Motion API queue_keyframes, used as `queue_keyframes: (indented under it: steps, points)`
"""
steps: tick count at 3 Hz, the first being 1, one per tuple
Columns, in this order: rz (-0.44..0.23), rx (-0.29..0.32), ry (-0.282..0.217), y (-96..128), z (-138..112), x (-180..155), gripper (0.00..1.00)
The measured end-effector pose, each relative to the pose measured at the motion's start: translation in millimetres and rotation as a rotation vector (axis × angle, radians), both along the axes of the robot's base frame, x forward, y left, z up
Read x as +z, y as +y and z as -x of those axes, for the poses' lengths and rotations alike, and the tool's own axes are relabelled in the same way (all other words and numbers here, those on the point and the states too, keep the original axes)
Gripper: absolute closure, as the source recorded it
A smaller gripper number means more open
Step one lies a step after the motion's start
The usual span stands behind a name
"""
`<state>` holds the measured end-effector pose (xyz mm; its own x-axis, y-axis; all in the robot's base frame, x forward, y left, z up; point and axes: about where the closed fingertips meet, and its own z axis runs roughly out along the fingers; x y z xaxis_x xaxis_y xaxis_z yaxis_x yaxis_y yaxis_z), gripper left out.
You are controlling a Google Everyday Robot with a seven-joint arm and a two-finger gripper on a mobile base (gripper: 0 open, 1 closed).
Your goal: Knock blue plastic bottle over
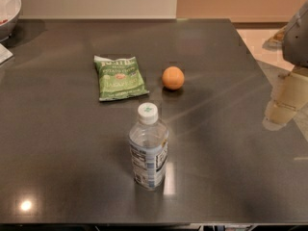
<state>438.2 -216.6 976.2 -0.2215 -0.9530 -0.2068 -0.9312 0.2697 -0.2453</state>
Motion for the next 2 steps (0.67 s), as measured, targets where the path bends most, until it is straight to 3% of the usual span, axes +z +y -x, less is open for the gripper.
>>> queue_keyframes:
  steps: [1, 2]
  points:
    - [-0.005, 0.0, -0.002, 0.9, -0.6, 1.1, 0.0]
    - [-0.086, 0.033, 0.01, 19.5, -2.8, -2.6, 0.0]
